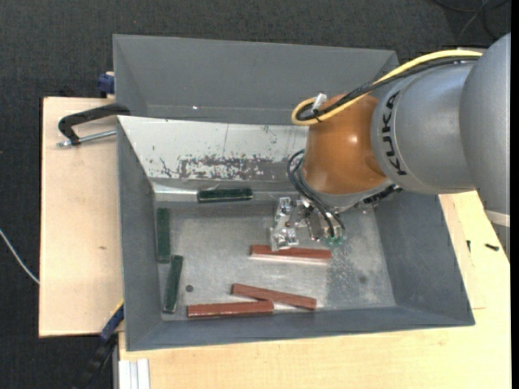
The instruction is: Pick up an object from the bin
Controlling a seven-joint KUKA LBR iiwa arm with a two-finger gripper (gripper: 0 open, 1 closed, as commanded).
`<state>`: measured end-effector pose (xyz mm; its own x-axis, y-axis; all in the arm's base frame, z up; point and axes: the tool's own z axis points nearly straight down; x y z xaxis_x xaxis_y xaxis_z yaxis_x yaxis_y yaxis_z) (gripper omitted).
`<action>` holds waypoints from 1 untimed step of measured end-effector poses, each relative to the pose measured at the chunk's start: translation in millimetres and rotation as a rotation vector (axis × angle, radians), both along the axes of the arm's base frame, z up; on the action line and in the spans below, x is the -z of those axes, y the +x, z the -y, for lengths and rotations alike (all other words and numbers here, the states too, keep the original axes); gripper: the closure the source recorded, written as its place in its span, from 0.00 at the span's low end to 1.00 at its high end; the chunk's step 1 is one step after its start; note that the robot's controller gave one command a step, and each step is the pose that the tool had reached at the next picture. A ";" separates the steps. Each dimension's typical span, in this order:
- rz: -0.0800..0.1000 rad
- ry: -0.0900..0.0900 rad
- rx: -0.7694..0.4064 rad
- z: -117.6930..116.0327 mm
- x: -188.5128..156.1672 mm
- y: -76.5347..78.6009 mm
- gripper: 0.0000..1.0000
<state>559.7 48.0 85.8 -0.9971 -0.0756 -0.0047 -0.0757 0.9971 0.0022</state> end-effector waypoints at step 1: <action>0.068 0.007 0.006 -0.6 -7.6 15.2 0.00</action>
Offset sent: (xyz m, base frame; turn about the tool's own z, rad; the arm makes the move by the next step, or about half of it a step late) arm 0.0000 0.0000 0.0000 0.0000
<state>574.9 48.6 93.3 -0.9949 -0.0699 -0.0727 -0.0704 0.9975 0.0038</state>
